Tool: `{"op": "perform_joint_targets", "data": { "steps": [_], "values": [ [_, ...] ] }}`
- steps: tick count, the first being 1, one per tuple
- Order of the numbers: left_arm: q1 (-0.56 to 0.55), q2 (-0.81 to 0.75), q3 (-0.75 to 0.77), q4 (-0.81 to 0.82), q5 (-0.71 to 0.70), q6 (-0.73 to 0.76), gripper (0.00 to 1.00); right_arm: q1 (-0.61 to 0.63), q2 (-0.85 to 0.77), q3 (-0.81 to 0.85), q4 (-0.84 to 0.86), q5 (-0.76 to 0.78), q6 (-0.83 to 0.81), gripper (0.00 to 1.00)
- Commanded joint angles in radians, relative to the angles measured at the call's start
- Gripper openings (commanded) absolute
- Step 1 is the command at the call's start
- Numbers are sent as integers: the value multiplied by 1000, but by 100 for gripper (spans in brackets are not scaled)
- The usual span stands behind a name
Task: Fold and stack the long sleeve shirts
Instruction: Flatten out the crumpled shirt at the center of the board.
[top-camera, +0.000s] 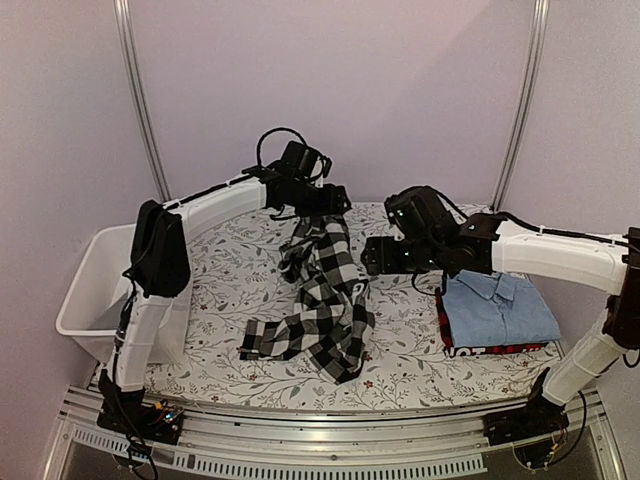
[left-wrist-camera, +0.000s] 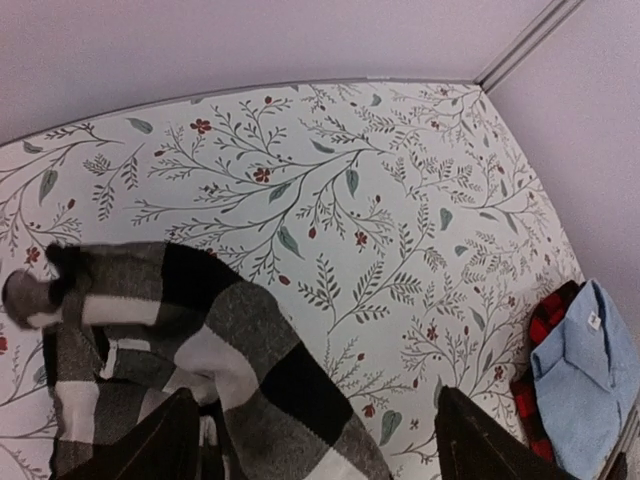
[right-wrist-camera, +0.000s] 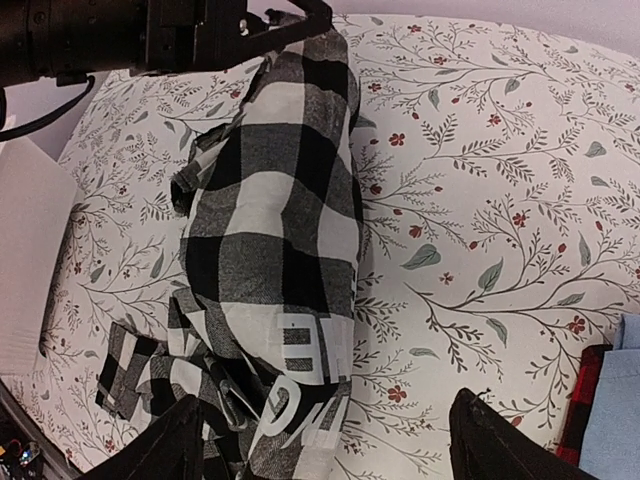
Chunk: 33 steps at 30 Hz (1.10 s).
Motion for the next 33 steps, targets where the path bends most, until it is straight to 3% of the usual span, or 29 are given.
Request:
{"op": "perform_joint_targets", "data": {
  "steps": [1, 5, 13, 17, 22, 24, 33],
  "values": [
    [32, -188, -136, -17, 17, 16, 86, 49, 58, 76, -42, 32, -38, 83],
    [60, -340, -359, 17, 33, 6, 92, 103, 121, 146, -77, 56, -66, 83],
    [65, -632, -807, 91, 68, -23, 87, 125, 237, 169, -84, 21, -58, 74],
    [60, -720, -994, 110, 126, -48, 79, 74, 263, 111, -85, -11, -8, 59],
    [-3, -775, -1161, 104, 142, -44, 76, 11, 236, -28, -3, -85, 30, 25],
    [-22, -780, -1207, 90, 130, -36, 76, -3, 245, -71, 15, -102, 41, 16],
    [-95, -735, -1285, 106, 135, -19, 81, -11, 249, -116, 46, -120, 90, 18]
  ]
}}
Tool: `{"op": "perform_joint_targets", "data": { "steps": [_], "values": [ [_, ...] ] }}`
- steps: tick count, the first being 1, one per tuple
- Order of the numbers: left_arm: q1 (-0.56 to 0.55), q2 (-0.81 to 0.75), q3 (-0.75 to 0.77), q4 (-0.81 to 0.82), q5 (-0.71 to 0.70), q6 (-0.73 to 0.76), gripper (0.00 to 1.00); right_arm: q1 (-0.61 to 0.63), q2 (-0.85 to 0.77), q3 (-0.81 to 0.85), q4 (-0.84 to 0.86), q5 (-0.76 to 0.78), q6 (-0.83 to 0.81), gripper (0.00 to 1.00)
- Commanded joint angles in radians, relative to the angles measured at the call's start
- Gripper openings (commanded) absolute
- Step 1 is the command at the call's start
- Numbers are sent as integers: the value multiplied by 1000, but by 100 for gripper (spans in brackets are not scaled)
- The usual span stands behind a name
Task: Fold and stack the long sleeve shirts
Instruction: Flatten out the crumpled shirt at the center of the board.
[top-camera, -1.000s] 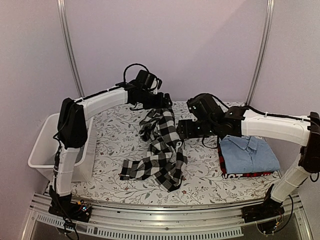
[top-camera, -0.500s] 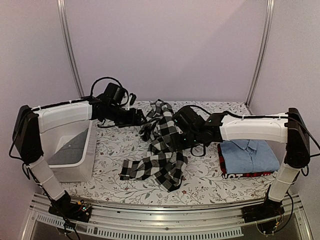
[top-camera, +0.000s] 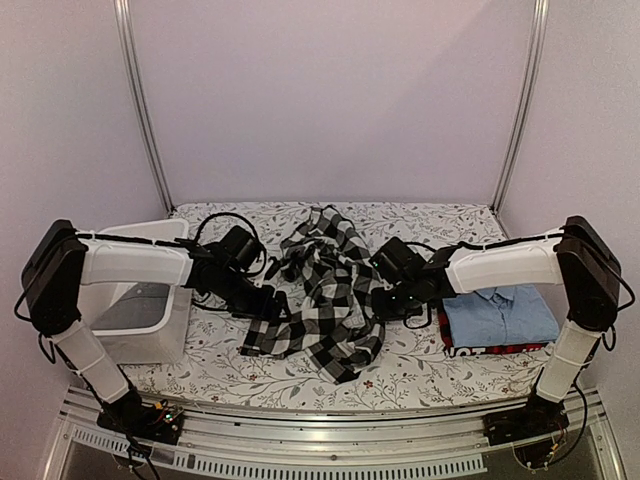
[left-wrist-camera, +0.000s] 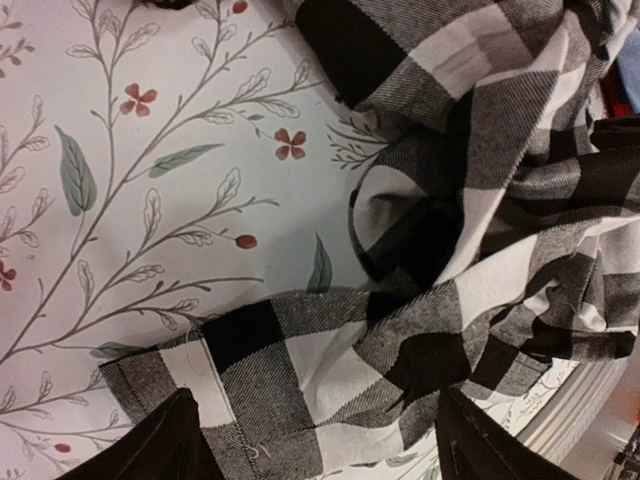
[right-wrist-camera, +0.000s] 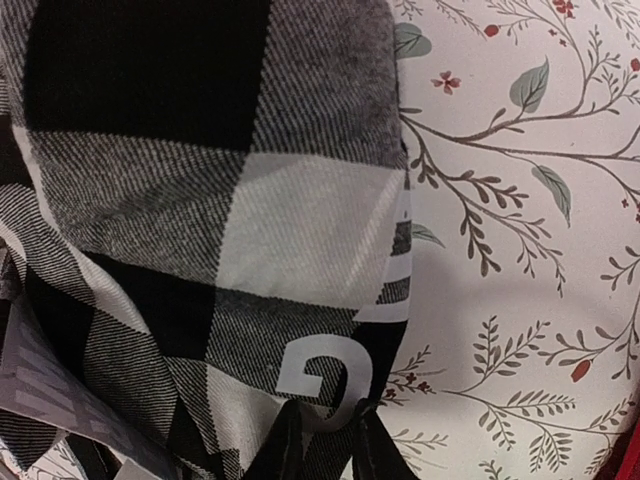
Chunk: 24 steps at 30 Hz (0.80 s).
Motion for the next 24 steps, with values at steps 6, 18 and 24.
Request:
{"op": "perform_joint_targets", "data": {
  "steps": [6, 18, 24],
  "values": [
    [-75, 75, 14, 51, 19, 1, 76, 2, -18, 9, 35, -7, 25, 27],
    [-108, 20, 33, -15, -94, -61, 0, 6, -63, 87, -22, 65, 0, 52],
    [-99, -152, 45, -153, -299, -95, 0, 14, -52, 207, -43, 105, -59, 61]
  ]
}}
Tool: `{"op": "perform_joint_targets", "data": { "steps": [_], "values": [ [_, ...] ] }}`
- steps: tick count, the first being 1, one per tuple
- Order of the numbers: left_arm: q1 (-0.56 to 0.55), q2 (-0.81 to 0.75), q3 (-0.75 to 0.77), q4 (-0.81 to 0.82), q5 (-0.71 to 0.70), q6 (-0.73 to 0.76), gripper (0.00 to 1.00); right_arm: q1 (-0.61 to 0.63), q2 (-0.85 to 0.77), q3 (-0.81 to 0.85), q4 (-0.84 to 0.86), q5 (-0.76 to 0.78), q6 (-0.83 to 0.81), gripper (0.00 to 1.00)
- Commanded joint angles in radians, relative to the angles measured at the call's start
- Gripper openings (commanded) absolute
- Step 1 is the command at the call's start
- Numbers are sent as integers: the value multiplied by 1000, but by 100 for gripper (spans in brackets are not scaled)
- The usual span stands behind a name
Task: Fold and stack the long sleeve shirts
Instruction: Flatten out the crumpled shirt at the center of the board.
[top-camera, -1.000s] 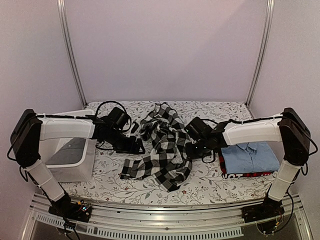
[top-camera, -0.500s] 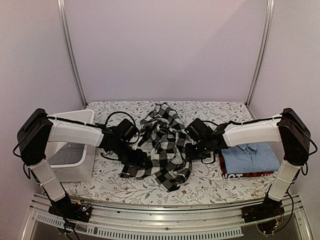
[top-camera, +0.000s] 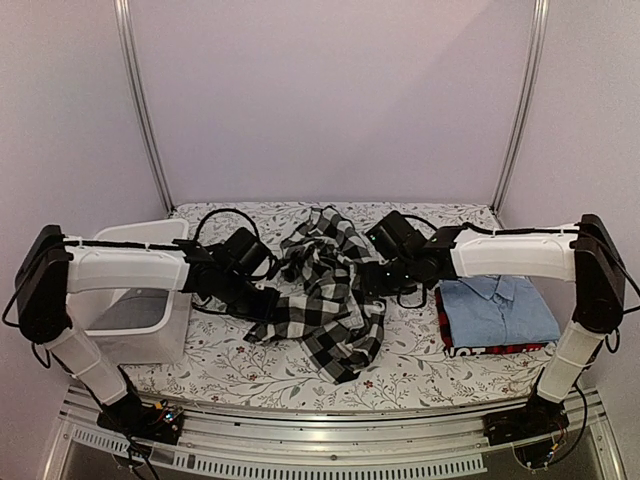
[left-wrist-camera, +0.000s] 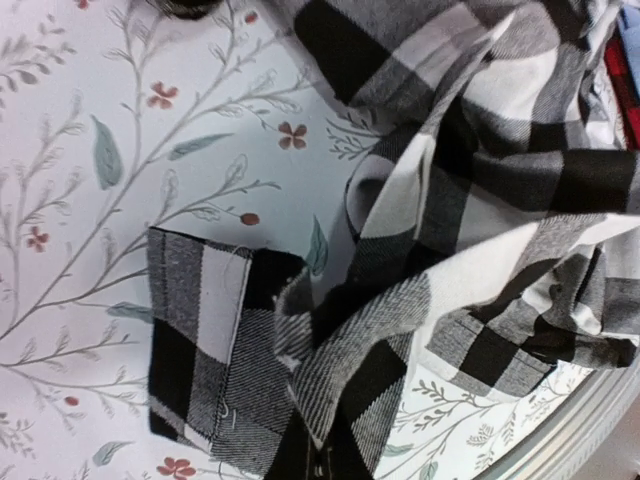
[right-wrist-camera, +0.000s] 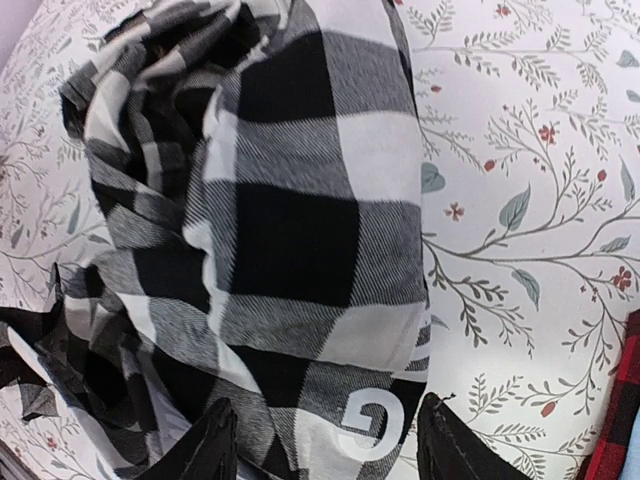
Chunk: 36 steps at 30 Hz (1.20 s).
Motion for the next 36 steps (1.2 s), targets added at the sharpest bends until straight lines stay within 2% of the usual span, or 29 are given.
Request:
{"op": "perform_joint_targets", "data": {
  "steps": [1, 6, 15, 17, 19, 21, 23, 26, 30, 34, 36],
  "values": [
    [0, -150, 37, -121, -190, -35, 0, 9, -3, 111, -12, 44, -64, 62],
    [25, -287, 74, -222, -320, -78, 0, 24, 103, 252, -24, 31, -110, 66],
    [91, -488, 195, -281, -443, -79, 0, 18, 260, 357, -62, 74, -120, 68],
    [118, -501, 232, -292, -457, -62, 0, 7, 263, 337, -62, 78, -106, 65],
    [140, -505, 261, -293, -451, -36, 0, -6, 250, 310, -63, 82, -93, 55],
    [154, -503, 279, -260, -383, 1, 0, -19, 225, 278, -60, 87, -80, 48],
    [157, -487, 292, -194, -267, 55, 0, -22, 198, 255, -55, 88, -74, 47],
    [154, -434, 314, -97, -78, 107, 0, -18, 126, 187, 9, 73, -82, 55],
    [147, -386, 346, 9, 63, 126, 0, -11, 21, 114, 62, 84, -88, 61],
    [124, -260, 474, 56, 266, 147, 0, 16, -103, 34, 148, 100, -120, 70],
    [73, -180, 547, 83, 304, 155, 0, 16, -151, 24, 142, 143, -112, 73]
  ]
}}
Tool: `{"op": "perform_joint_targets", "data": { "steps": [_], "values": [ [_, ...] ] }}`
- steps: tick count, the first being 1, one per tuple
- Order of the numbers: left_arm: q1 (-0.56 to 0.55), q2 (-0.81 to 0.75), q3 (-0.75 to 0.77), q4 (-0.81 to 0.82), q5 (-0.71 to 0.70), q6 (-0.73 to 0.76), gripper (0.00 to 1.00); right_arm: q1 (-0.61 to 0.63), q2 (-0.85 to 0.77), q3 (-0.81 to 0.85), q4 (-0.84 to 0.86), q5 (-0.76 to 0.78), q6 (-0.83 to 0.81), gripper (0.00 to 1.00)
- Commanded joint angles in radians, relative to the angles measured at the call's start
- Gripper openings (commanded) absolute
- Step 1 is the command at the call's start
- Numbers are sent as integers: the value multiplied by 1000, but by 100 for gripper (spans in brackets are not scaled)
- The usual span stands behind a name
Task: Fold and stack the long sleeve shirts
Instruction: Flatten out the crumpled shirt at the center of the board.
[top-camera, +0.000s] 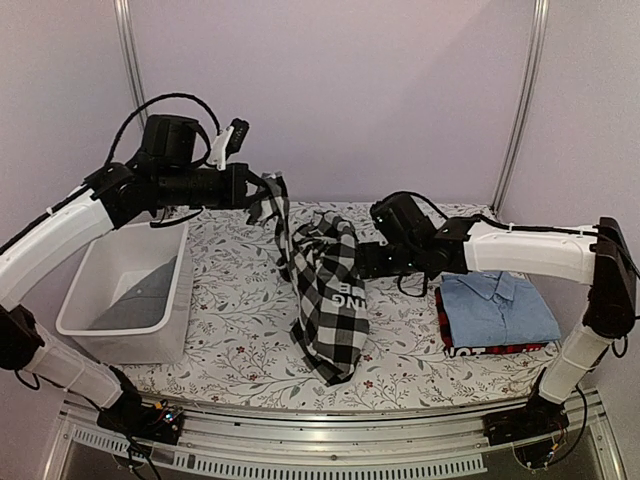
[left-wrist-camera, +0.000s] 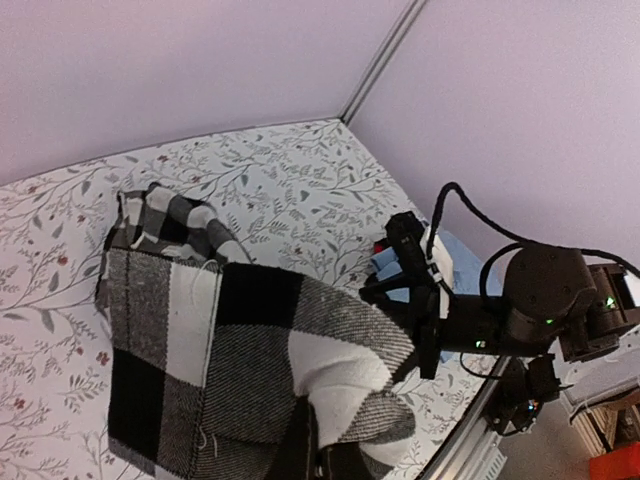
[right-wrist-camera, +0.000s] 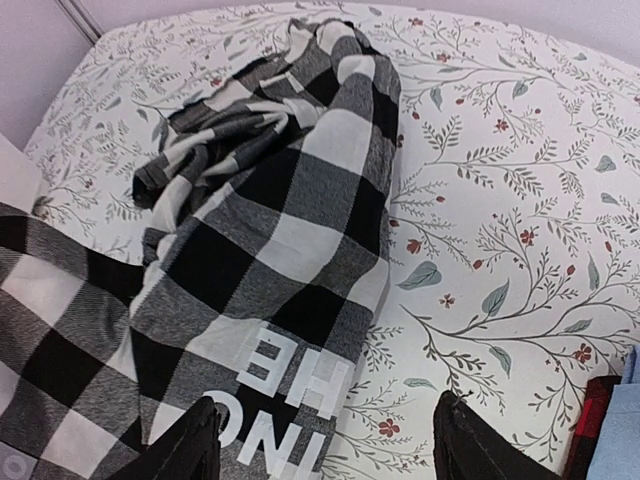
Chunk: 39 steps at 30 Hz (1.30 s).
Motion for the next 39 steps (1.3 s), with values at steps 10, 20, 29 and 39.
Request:
{"op": "perform_joint_targets", "data": {
  "steps": [10, 20, 29, 39],
  "values": [
    [-123, 447, 522, 164, 198, 2, 0, 25, -404, -222, 171, 10, 7, 84],
    [-42, 809, 1034, 65, 154, -19, 0, 200, -474, -374, 212, 68, 44, 95],
    [-12, 825, 1009, 102, 182, -27, 0, 291, -279, -362, 275, 33, 150, 99],
    [9, 777, 955, 92, 170, -7, 0, 328, 3, -188, 156, 28, 255, 99]
  ]
}}
